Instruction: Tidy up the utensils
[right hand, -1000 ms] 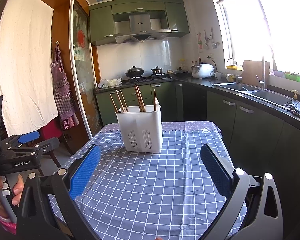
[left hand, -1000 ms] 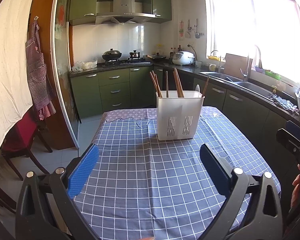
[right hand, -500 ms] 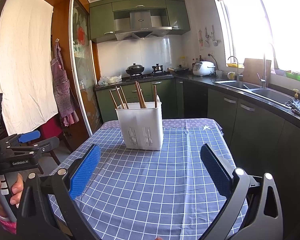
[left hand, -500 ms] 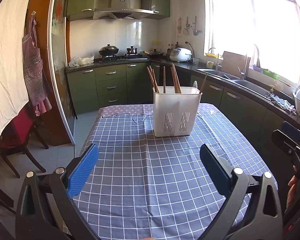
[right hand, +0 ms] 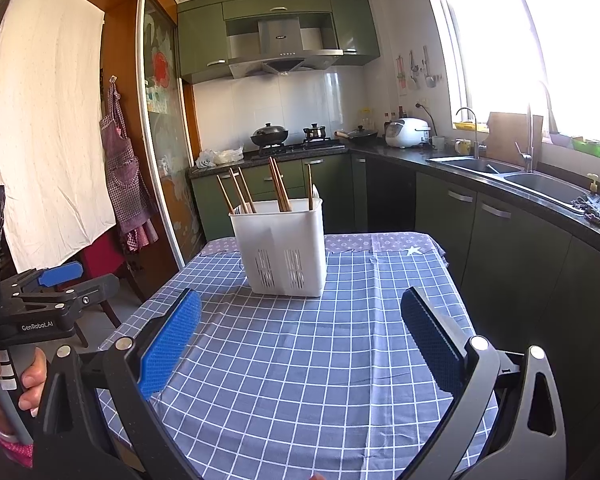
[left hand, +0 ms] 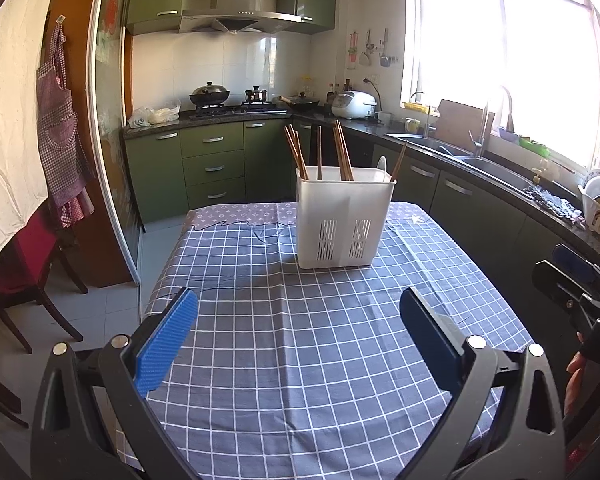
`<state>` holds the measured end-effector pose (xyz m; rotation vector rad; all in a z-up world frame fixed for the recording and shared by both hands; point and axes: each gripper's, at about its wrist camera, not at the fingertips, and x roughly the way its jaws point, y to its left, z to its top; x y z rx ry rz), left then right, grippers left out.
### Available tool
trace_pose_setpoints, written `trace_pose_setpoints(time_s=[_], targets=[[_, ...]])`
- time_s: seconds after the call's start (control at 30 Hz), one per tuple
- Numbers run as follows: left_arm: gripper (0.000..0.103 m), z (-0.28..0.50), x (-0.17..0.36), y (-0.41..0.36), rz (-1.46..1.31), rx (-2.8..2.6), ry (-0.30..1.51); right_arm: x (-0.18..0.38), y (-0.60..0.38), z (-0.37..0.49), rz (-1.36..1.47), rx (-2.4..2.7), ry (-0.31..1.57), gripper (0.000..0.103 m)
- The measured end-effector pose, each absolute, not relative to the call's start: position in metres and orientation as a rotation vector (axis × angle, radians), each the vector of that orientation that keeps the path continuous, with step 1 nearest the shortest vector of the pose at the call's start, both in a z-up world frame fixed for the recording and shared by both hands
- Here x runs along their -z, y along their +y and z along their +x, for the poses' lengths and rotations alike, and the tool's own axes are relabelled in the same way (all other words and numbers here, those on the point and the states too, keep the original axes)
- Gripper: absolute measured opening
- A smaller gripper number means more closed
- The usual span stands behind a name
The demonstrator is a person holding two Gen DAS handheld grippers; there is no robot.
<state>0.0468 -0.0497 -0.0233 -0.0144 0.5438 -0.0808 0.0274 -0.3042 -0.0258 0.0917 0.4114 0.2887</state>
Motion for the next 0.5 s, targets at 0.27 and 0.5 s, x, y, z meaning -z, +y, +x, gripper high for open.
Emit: trace_pose_setpoints(time_s=[0.27, 0.5], targets=[[0.096, 0.0455, 0.0246, -0.0561, 0.025, 0.086, 0.494, 0.0281, -0.3046, 0.0299, 0.098, -0.29, 0.422, 0.098], [0.096, 0.0546, 0.0288, -0.0493, 0.007, 0.059, 0.53, 0.0315, -0.3066, 0.0355, 0.105, -0.281, 0.434, 0.098]])
